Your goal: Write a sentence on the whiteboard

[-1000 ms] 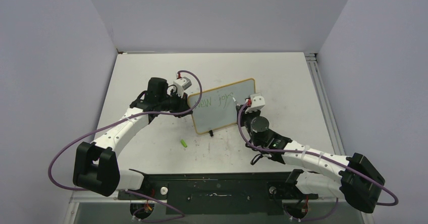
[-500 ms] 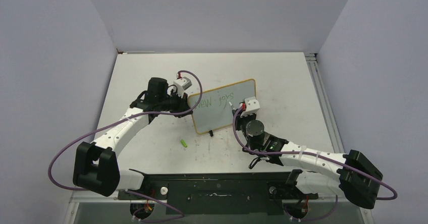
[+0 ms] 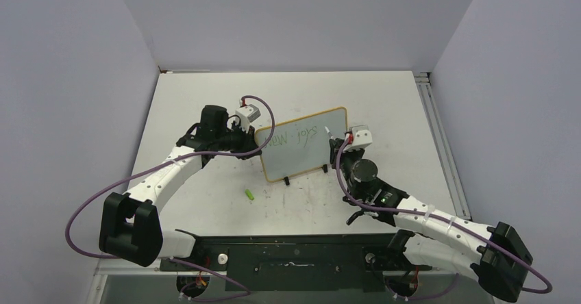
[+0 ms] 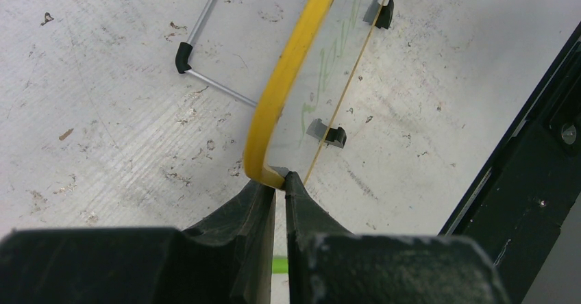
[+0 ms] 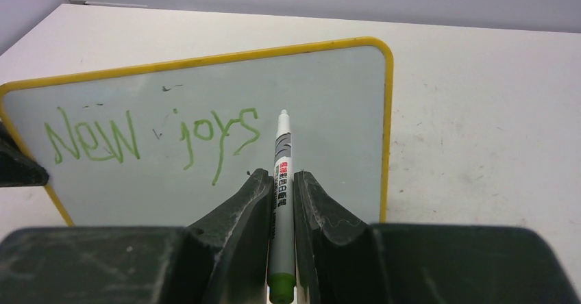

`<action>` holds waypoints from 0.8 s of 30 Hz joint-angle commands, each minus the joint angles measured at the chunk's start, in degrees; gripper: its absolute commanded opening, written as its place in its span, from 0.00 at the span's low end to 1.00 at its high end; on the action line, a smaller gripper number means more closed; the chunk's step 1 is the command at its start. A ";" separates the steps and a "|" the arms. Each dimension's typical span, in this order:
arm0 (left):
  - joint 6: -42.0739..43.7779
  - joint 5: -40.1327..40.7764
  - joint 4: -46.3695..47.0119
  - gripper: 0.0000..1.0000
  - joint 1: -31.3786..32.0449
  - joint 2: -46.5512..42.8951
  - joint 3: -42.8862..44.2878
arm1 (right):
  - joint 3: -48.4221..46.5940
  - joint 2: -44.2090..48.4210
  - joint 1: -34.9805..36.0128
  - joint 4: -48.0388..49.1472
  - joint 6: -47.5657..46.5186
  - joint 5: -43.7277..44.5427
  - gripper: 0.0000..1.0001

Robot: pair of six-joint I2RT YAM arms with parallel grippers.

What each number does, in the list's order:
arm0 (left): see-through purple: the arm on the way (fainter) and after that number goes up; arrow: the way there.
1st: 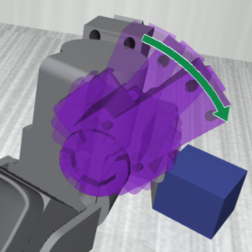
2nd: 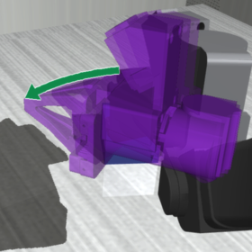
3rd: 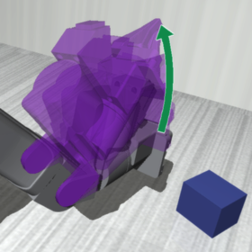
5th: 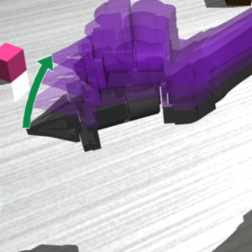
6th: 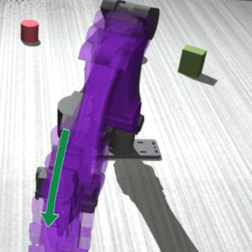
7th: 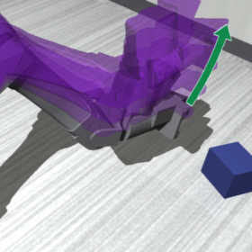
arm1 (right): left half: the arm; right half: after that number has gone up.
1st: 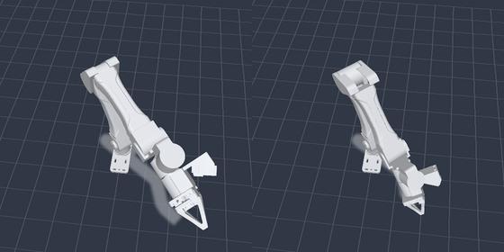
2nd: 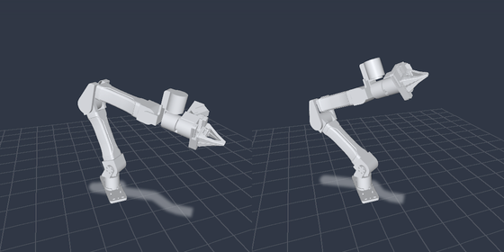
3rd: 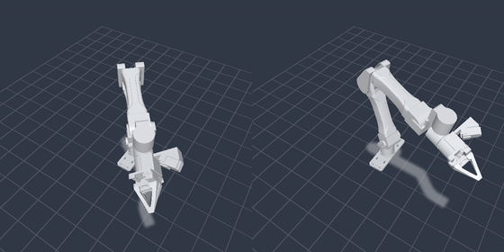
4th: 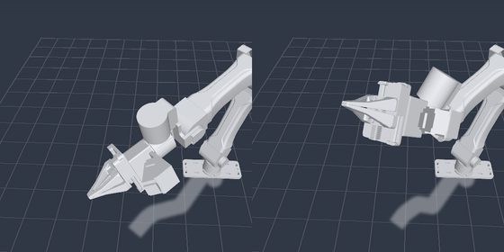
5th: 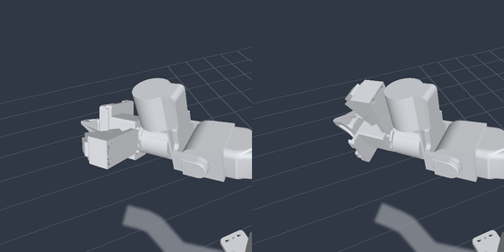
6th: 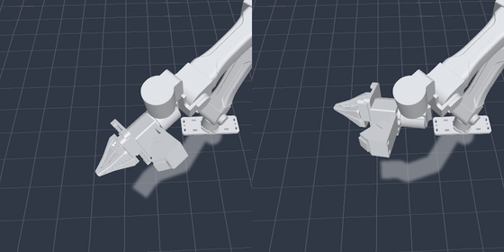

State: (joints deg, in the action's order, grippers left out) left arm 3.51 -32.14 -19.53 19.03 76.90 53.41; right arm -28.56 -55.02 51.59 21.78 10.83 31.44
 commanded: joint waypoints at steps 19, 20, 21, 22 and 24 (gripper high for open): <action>1.56 1.08 -1.33 0.00 1.10 0.29 1.35 | 0.90 2.52 -13.44 0.63 1.08 -22.00 0.05; 1.54 1.07 -1.39 0.00 1.18 0.39 1.35 | 0.80 2.40 -13.43 0.66 1.03 -22.25 0.05; 1.58 1.15 -1.47 0.00 1.19 0.37 1.35 | 0.81 2.18 -13.41 0.72 1.03 -22.48 0.05; 1.54 1.17 -1.48 0.00 1.19 0.37 1.35 | 0.91 2.15 -13.44 0.76 1.04 -22.55 0.05; 1.57 1.27 -1.48 0.00 1.19 0.40 1.34 | 0.90 1.71 -13.45 0.61 1.02 -22.36 0.05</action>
State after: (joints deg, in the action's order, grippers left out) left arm 3.62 -31.92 -19.55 19.16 76.90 53.41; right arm -27.62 -53.12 38.54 20.69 11.27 10.79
